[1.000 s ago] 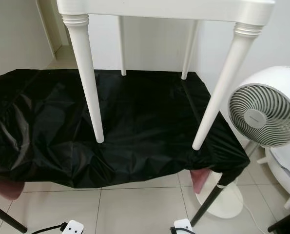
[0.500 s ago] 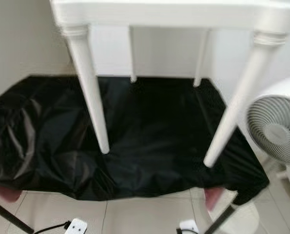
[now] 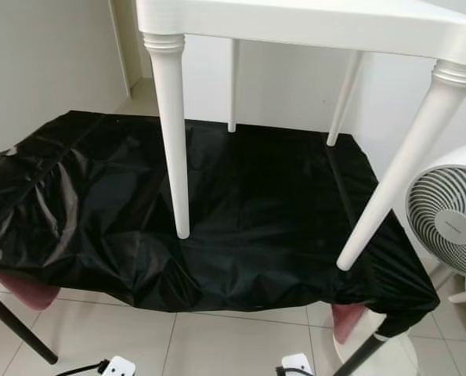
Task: Building children table
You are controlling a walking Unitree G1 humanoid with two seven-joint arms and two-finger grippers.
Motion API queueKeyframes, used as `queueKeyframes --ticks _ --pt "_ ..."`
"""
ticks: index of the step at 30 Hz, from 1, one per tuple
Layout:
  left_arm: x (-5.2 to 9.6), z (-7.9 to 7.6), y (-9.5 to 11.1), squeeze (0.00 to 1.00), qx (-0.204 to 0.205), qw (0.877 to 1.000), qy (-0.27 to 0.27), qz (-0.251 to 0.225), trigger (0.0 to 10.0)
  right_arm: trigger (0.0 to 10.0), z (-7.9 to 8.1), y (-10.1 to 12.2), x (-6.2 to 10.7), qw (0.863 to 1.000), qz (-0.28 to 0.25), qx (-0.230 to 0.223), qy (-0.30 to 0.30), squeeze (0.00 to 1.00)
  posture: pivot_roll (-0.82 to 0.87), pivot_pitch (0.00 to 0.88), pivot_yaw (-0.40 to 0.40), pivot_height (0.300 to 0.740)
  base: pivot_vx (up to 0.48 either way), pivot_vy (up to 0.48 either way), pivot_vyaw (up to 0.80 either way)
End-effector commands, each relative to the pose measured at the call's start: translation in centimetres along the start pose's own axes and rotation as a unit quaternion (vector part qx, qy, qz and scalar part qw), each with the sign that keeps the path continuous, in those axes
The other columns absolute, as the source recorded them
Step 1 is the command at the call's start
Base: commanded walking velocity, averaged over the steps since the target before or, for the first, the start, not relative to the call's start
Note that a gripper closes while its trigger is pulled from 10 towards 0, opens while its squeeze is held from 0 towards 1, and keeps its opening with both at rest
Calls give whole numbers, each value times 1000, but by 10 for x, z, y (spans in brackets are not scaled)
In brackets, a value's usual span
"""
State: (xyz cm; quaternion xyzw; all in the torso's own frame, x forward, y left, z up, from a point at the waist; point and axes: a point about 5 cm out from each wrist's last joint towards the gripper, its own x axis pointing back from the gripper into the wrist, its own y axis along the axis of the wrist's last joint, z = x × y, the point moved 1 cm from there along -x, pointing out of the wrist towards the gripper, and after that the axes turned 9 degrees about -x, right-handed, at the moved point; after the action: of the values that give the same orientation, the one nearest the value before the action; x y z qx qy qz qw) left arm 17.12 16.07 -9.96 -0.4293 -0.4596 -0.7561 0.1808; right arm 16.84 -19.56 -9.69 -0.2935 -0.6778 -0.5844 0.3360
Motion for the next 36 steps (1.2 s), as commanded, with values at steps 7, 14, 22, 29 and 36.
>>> queueKeyframes --ticks 7,14,22,29,36 --pt "2 6 -8 0 -10 999 35 21 10000 10000 0 -2 0 1000 6 0 -1 0 40 0 -8 740 0 0 0" --pt "2 8 -10 0 -9 999 35 28 10000 10000 0 -3 0 1000 8 -2 -3 0 36 0 -7 740 0 -208 0" --pt "2 4 -11 0 -7 999 34 29 10000 10000 0 -4 0 1000 10 -2 -3 0 37 0 -7 740 0 -338 0" --pt "1 0 -8 0 -4 999 34 28 10000 10000 1 -5 1 1000 13 -4 -2 0 40 0 -7 740 0 -257 0" --pt "1 2 -8 0 -2 999 36 27 10000 10000 1 -6 1 1000 15 -5 -2 0 41 0 -7 740 0 -286 0"
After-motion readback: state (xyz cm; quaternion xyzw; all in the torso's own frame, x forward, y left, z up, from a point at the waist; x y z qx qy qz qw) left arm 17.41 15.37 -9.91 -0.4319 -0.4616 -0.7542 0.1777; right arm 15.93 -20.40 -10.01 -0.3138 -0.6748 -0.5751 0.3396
